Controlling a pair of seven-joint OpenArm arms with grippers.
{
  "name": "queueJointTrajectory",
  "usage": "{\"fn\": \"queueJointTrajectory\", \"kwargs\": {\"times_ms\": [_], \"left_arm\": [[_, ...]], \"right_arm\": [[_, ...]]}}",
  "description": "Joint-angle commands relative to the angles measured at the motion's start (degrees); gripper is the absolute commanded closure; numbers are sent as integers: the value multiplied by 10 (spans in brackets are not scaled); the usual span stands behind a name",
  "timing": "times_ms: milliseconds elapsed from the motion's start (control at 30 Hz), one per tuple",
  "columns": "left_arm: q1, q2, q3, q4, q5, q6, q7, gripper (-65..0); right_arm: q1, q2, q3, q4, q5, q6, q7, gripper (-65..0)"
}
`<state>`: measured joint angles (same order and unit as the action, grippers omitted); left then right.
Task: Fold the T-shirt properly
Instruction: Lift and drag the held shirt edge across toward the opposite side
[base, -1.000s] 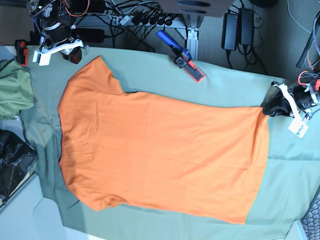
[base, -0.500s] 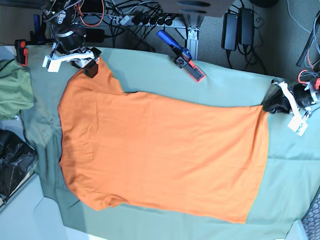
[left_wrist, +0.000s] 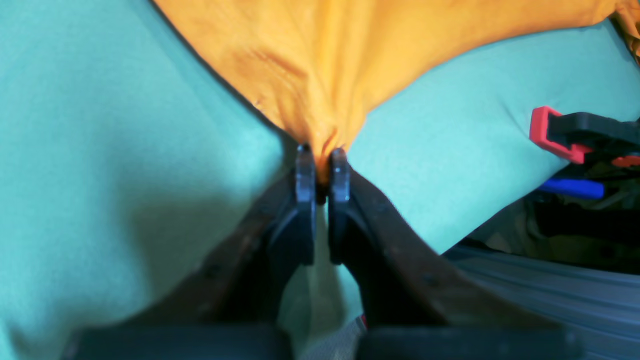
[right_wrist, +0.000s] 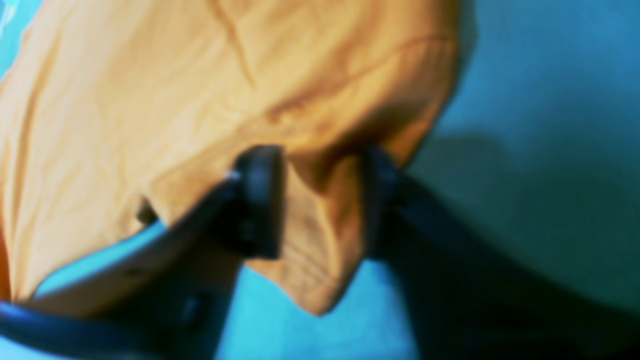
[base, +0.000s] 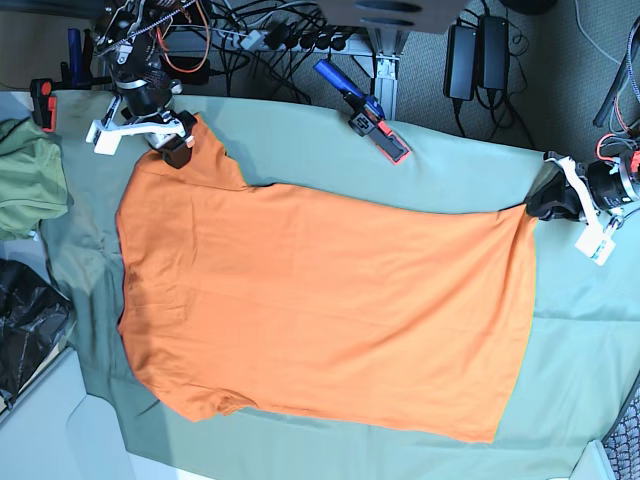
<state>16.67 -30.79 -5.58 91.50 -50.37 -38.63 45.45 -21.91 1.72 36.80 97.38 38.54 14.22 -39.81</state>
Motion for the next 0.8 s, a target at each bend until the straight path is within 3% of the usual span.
{"fn": "queueJointTrajectory", "kwargs": {"times_ms": [0, 67, 200, 467, 767], "left_arm": [[-2, -10, -4, 9, -9, -14, -6, 0], [-2, -10, -4, 9, -9, -14, -7, 0], [-2, -10, -4, 9, -9, -14, -7, 0], [-2, -10, -4, 9, -8, -14, -8, 0], [-3, -24, -5, 10, -28, -14, -6, 0]], "right_arm": [[-2, 0, 1, 5, 0, 23, -5, -111], [-3, 0, 1, 5, -2, 23, -5, 0], [-3, 0, 1, 5, 0, 26, -8, 0], [-5, 0, 1, 21, 53, 76, -36, 0], [-41, 4, 7, 113, 49, 76, -37, 0]]}}
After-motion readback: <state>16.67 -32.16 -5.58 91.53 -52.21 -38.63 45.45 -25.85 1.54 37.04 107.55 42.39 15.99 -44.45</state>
